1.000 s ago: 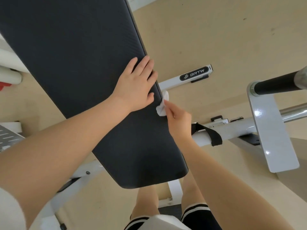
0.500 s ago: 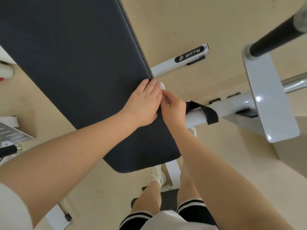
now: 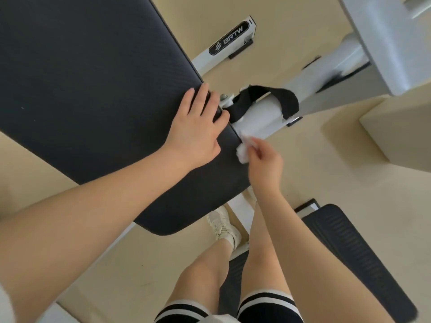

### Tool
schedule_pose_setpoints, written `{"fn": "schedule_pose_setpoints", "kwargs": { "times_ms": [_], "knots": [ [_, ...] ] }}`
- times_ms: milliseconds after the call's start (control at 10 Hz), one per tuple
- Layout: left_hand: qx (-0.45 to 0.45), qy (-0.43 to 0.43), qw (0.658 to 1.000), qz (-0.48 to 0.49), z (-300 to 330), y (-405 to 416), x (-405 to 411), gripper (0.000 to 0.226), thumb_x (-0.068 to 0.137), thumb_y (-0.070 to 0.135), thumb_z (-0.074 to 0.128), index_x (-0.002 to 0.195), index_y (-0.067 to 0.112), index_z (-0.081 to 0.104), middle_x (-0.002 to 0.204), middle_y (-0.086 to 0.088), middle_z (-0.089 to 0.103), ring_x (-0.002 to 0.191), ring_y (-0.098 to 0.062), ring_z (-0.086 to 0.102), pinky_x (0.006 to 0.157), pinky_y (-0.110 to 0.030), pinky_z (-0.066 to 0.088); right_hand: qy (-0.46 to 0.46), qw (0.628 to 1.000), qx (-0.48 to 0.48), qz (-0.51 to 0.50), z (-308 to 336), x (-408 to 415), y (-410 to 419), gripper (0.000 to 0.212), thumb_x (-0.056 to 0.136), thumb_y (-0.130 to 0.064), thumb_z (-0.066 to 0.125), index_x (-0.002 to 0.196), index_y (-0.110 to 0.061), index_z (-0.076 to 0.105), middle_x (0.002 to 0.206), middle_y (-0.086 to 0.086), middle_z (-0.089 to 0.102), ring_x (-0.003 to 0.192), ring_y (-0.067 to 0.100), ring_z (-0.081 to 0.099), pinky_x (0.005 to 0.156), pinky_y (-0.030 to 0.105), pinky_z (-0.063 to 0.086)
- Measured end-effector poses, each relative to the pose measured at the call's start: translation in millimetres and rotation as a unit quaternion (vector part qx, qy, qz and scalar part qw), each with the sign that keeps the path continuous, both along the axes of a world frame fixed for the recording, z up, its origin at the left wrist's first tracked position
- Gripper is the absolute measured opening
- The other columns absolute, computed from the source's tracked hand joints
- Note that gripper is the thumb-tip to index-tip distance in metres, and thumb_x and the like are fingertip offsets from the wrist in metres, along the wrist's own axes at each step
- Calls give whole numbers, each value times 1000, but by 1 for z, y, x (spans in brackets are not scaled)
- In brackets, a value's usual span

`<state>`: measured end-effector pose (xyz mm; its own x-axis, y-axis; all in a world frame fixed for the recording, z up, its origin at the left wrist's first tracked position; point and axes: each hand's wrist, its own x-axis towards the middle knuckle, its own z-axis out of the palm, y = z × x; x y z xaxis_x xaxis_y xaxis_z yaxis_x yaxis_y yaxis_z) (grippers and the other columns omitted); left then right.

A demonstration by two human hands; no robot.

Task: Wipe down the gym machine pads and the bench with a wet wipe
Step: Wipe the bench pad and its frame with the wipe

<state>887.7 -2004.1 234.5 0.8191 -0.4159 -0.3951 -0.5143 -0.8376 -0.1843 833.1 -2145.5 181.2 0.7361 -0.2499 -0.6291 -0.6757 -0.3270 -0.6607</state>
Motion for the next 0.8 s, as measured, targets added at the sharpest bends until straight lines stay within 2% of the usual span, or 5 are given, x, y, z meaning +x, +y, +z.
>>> {"fn": "schedule_pose_setpoints", "kwargs": {
  "times_ms": [100,300,600,700,800],
  "knots": [
    [-2,2,1000,-7,-3,1,-1,57,88,33,44,141,18,32,152,-20,17,141,-42,5,114,-51,3,-42,998,-10,34,3,3,11,31,98,-15,41,123,-21,58,109,-6,61,94,4,49,64,-7,32],
    [-84,11,994,69,-12,0,-9,60,87,28,45,144,16,28,156,-14,6,143,-37,-3,115,-49,0,101,993,-60,2,-27,-43,-20,32,94,-7,36,108,-15,63,93,5,62,86,19,55,77,28,40],
    [-231,-62,923,301,-29,39,-119,68,82,8,54,143,4,24,152,-22,16,141,-37,10,113,-40,10,307,931,178,-89,-30,-119,48,21,86,6,51,106,6,57,71,-1,54,62,7,52,58,17,45],
    [-220,-84,861,452,-30,56,-179,74,79,6,56,142,-3,19,151,-29,9,140,-40,6,115,-41,8,361,893,263,-47,-27,-144,71,18,86,8,51,78,-8,53,75,2,54,67,8,55,66,17,49],
    [-321,-19,693,646,-28,51,-217,78,83,1,52,146,1,6,154,-20,-3,144,-29,-1,118,-38,7,386,871,294,-76,-28,-149,74,20,88,2,51,73,-12,48,75,-1,52,70,6,54,73,17,48]
  ]
}}
